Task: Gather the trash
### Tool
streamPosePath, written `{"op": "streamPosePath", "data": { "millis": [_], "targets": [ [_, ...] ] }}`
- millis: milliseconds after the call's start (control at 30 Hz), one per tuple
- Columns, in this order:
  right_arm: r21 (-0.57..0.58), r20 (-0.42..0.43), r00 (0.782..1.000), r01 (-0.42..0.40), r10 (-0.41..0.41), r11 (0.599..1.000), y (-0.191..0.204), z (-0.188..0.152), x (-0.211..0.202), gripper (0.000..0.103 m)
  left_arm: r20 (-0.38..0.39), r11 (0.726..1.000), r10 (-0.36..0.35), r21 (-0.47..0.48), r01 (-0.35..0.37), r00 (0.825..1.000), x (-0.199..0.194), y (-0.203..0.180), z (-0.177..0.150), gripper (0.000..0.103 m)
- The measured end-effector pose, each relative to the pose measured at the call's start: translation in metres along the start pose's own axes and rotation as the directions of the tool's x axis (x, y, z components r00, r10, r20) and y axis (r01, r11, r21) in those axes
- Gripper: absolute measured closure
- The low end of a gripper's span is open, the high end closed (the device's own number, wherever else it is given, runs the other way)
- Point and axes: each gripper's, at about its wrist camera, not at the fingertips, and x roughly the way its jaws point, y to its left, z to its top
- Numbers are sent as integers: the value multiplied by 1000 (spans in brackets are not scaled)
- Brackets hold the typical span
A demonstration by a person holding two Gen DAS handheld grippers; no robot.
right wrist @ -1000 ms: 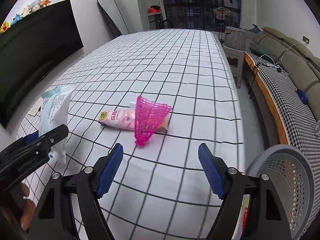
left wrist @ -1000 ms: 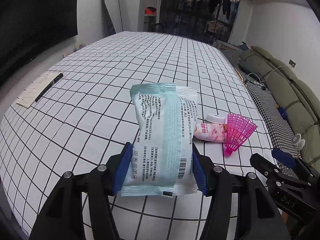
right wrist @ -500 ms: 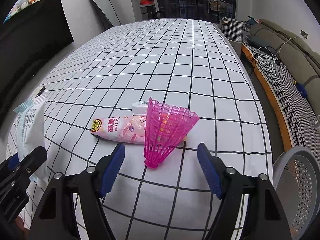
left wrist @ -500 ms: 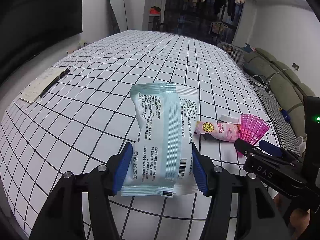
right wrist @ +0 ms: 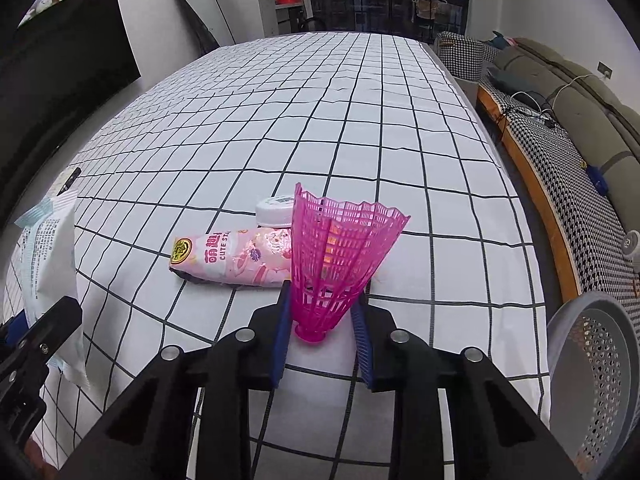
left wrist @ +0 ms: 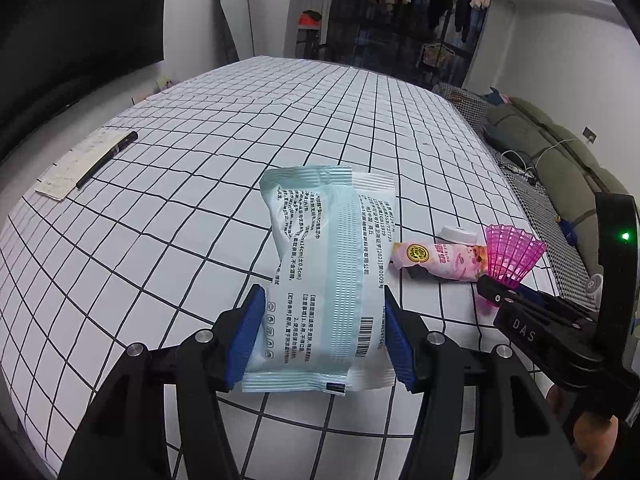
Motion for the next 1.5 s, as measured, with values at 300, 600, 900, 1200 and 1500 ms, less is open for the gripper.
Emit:
{"op": "streamPosePath", "data": {
  "millis": [300,600,900,1200,1500],
  "targets": [
    [-1,22,1000,13,-13,1000,-16,-13,-24,75,15,1000,-14,25,14,1000,-12,-13,-3,47],
    [41,36,999,34,-35,999,-50,-40,-54,75,15,996,-46,81,45,999,-23,-44,-10,47],
    [92,65,996,48,-54,995,-87,-64,-85,75,-1,985,-97,141,96,995,-30,-82,-17,47],
    [166,85,993,64,-78,984,-129,-91,-110,75,-15,972,-123,200,123,992,-34,-122,-28,47],
    [253,98,989,79,-107,964,-176,-119,-126,75,-60,945,-144,288,155,988,-33,-167,-47,47]
  ]
}}
